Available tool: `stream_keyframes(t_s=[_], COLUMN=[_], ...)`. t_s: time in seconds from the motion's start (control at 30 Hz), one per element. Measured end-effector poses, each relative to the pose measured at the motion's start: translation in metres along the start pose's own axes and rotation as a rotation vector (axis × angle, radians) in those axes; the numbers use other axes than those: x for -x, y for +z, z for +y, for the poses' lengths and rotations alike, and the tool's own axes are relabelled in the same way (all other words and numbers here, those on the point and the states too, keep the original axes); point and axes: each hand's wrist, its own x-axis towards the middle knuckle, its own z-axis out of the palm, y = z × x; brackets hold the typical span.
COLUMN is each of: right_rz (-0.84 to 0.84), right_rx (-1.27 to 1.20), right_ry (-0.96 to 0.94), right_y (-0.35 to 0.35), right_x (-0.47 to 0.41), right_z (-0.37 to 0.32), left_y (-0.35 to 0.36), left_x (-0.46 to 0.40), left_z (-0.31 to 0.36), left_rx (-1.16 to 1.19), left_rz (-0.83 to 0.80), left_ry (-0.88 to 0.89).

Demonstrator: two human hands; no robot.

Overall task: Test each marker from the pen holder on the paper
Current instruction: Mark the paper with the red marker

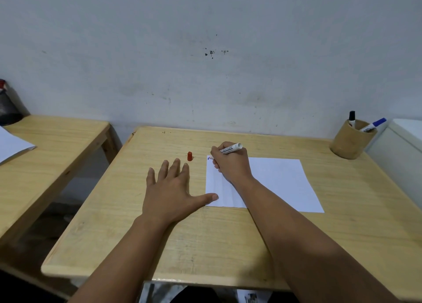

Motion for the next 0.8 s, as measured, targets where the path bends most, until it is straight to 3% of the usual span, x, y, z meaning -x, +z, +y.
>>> stream_keyframes(t_s=[0.2,0.3,0.47,0.7,0.8], right_rz=[-0.018,0.003,-0.023,-0.007,-0.098], right_rx=[-0.006,-0.135,-0.312,-0.201,-0.222], right_ry=[0.023,0.053,0.113,0.012,-0.011], right_y=[0.000,-0.002,-0.004,-0.027,-0.052], right_x=[0.000,-0.001,-0.004,0.009,0.018], right_z=[-0.001,-0.001,-0.010,-0.036,-0.046], left_y=[-0.002,-0.004,-0.018,-0.017,-0.021], left_x=[0.001,0.001,-0.029,-0.062,-0.064], left_z=[0.001,0.003,0.001,0.008,0.012], left_rx=[-0.006,0.019,0.216,0.353,0.384], left_rz=[-0.019,-0.026,0.179,0.174,0.204], left_ry=[0.002,-0.008,-0.118,-0.109,-0.117])
